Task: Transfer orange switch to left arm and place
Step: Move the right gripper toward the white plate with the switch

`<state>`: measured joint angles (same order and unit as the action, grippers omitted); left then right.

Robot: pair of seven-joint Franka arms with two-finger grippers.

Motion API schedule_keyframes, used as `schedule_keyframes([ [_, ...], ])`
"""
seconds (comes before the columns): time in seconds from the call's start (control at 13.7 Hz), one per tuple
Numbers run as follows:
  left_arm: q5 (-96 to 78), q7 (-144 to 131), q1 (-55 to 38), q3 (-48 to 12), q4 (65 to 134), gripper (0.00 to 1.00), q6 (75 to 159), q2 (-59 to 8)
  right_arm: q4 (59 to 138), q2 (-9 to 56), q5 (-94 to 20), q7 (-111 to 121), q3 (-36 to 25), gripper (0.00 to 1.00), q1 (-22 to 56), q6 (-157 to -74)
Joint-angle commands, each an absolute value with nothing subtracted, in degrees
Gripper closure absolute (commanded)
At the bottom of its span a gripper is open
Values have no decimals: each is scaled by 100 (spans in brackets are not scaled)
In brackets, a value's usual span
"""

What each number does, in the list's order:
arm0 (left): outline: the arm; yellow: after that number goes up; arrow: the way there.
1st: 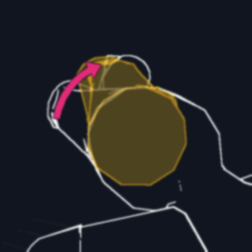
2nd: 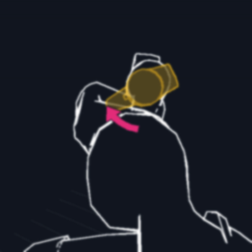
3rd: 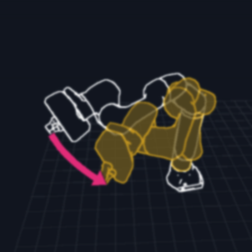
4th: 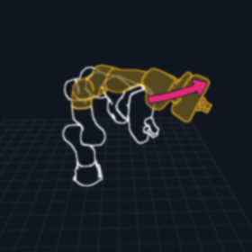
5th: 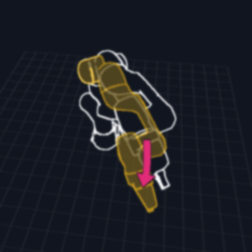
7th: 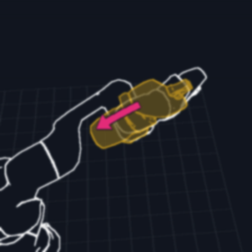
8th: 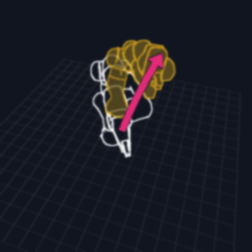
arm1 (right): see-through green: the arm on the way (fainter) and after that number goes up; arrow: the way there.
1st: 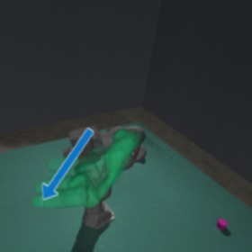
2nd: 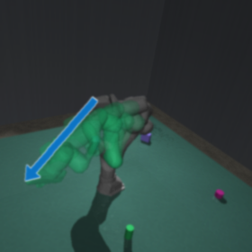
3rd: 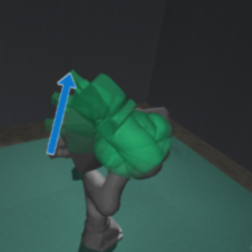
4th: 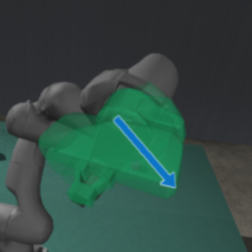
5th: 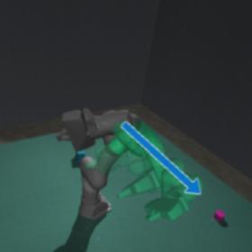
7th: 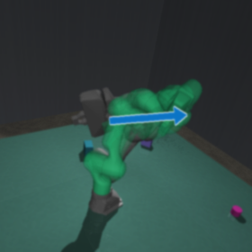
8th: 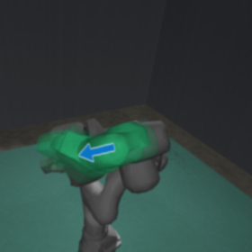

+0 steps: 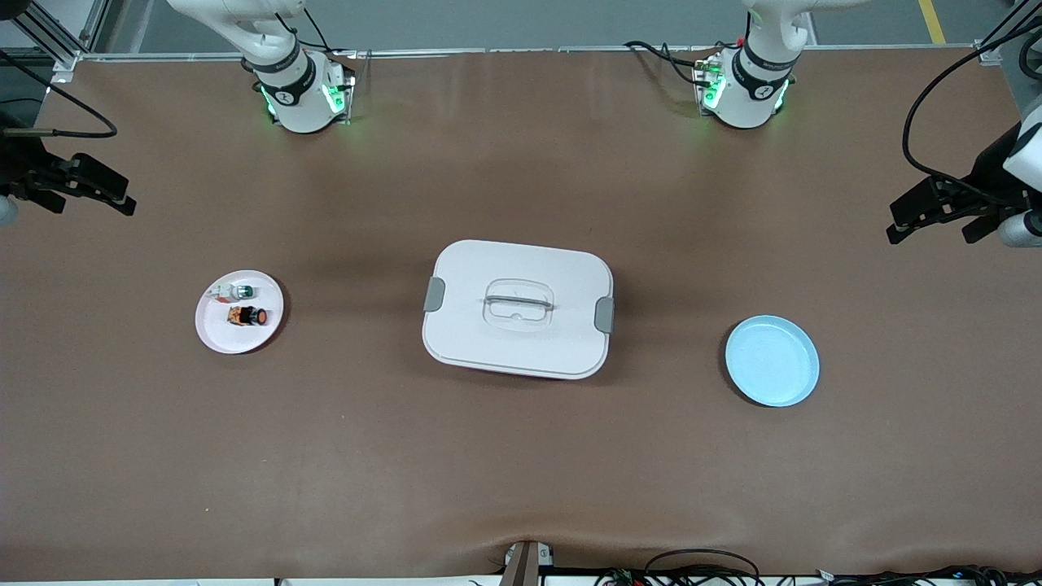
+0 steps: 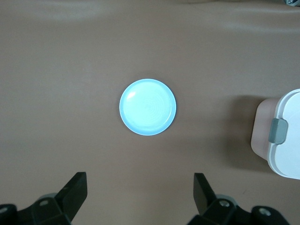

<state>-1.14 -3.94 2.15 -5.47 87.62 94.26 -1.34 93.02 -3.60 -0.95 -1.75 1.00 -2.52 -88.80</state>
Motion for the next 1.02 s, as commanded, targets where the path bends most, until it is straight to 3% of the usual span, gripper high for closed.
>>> schedule_keyframes([
  [0.0, -62, -290, 211, -527, 8824, 0, 9378, -44, 9457, -501, -18, -149, 141, 0, -281, -8930],
  [0.95, -70, -290, 220, -519, 8816, 0, 9378, -53, 9247, -326, -97, -106, 105, 0, -369, -8684],
])
